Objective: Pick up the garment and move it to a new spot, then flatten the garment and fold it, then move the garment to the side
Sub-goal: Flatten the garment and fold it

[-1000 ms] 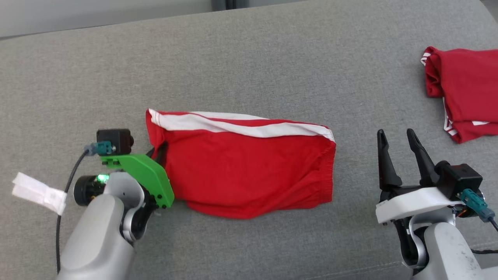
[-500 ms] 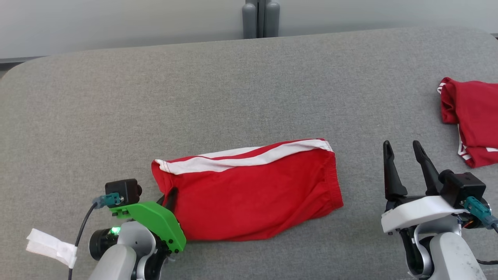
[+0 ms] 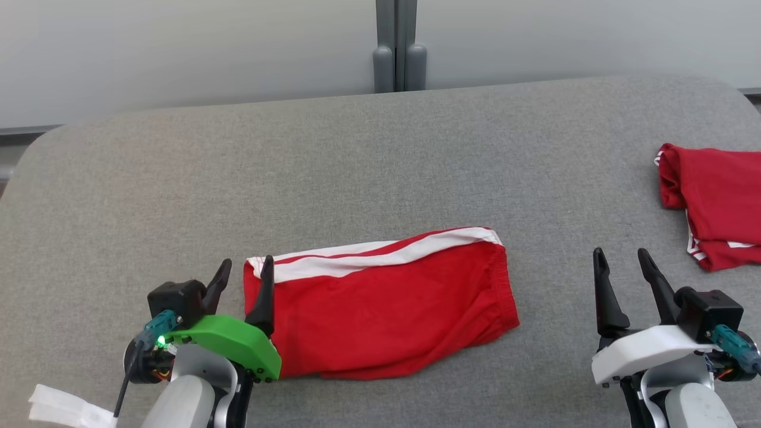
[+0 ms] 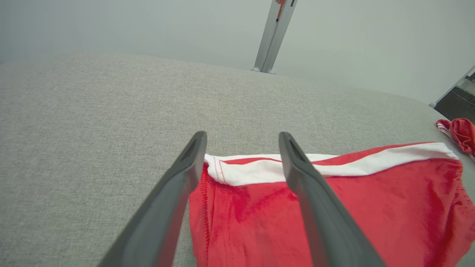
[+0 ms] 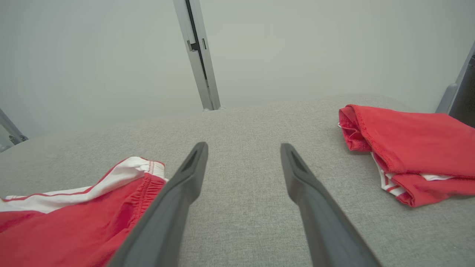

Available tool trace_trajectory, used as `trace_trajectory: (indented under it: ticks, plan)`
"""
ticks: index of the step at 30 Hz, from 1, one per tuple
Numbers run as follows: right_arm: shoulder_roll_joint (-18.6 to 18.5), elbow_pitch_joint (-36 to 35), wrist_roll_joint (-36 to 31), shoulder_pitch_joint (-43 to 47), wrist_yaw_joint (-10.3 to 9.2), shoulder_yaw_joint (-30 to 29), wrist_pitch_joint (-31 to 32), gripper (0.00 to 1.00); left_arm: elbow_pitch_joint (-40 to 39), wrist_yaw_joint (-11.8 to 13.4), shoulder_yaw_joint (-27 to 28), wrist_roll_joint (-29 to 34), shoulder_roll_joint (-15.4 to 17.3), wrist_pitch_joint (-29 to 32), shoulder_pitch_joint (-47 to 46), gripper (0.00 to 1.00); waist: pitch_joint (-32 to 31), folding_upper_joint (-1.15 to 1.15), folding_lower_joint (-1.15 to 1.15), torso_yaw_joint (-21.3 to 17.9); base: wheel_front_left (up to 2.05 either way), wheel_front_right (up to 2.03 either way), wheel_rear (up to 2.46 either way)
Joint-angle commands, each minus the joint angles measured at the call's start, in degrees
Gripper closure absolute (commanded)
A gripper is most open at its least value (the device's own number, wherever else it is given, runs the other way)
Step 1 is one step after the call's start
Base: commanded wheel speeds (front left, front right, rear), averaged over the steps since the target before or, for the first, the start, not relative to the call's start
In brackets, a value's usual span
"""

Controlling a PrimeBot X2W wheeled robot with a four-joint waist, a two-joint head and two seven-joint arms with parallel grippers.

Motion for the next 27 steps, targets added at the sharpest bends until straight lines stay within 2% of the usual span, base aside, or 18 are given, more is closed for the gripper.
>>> trace_trajectory:
  ticks: [1,8,16,22,27]
  plan:
    - [-0.1,0.1,-0.5,1.1,-0.09,-0.4,0.3,0.0,0.1,0.3,0.1,0.5,0.2,-1.3,0.0,0.0,-1.9,0.0,0.0,0.8,0.0,0.0,0.0]
    - [-0.1,0.2,-0.7,2.8,-0.09,-1.0,1.9,0.0,-0.6,1.7,0.5,2.3,1.0,-5.9,2.4,0.0,-4.1,0.0,0.0,2.9,0.0,0.0,0.0]
    - [-0.1,1.5,-0.3,1.6,-0.09,1.1,5.8,0.0,-2.7,3.4,1.4,1.9,1.6,-7.3,5.4,0.0,-4.3,0.0,0.0,6.2,0.0,0.0,0.0]
    - [-0.1,4.7,-1.2,-0.7,-0.09,4.1,12.1,0.0,-4.5,4.3,1.5,1.5,0.9,-7.5,6.7,0.0,-3.8,0.0,0.0,8.6,0.0,0.0,0.0]
    - [-0.1,10.7,-2.3,-4.2,-0.09,4.7,17.3,0.0,-5.0,4.6,1.4,1.4,0.8,-7.6,6.3,0.0,-2.9,0.0,0.0,10.3,0.0,0.0,0.0]
